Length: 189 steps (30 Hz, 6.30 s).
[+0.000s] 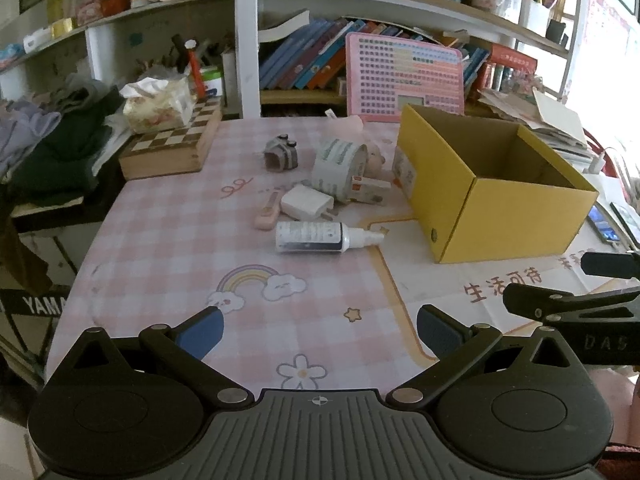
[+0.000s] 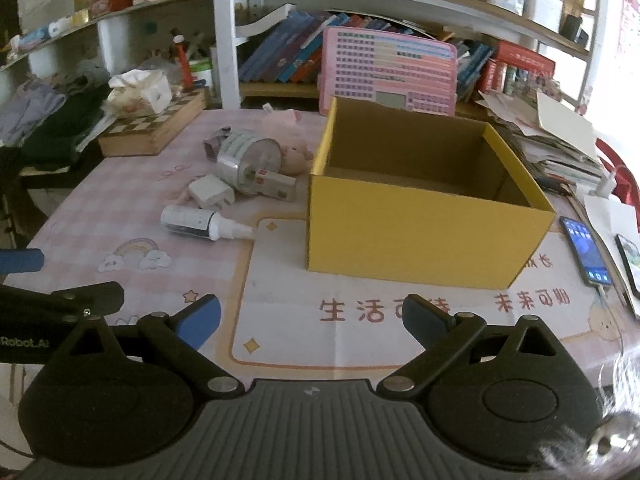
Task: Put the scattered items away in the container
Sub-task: 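Reach the right gripper to the small white box with red logo and grasp it, then grasp the white spray bottle with dark label with the left gripper while the right holds the box, then carry the bottle in the left gripper over the yellow box while the right carries the small box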
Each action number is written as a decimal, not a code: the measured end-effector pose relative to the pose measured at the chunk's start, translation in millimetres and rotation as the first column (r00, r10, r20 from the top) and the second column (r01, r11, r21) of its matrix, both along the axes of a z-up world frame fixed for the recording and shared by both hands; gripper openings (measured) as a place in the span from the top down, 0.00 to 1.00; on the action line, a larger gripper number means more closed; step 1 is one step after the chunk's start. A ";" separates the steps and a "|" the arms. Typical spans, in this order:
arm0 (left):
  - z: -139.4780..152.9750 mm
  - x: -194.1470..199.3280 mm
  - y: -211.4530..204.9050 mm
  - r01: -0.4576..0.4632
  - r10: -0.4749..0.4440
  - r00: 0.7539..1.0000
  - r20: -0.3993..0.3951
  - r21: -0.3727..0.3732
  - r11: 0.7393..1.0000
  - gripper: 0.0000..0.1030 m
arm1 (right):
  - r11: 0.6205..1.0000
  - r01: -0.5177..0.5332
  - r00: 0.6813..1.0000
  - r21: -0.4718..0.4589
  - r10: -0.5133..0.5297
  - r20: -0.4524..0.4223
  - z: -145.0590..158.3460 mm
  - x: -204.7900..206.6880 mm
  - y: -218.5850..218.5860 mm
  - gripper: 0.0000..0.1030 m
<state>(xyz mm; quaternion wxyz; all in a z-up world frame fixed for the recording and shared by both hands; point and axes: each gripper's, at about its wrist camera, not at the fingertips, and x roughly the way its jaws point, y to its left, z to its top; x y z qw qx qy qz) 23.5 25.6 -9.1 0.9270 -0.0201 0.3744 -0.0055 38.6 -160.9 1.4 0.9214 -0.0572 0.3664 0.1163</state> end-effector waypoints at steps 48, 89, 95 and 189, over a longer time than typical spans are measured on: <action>-58.0 130.4 -9.5 -0.090 0.087 0.995 0.045 0.053 0.995 0.00 | 0.985 -0.172 0.973 0.023 0.174 -0.151 -33.8 213.0 72.6 0.41; -76.1 154.6 20.3 -0.132 0.131 0.991 -0.015 -0.151 0.980 0.28 | 0.995 -0.017 0.963 0.094 0.041 -0.265 -65.7 252.7 67.3 0.50; -67.6 140.8 30.6 -0.123 0.122 0.992 -0.011 -0.135 0.983 0.84 | 0.993 -0.042 0.970 0.106 0.066 -0.235 -54.5 228.1 62.7 0.50; 44.6 188.8 -193.5 0.301 -0.291 0.950 0.109 -0.094 0.949 0.69 | 0.984 -0.166 0.984 -0.068 0.170 0.060 29.5 185.5 -188.5 0.50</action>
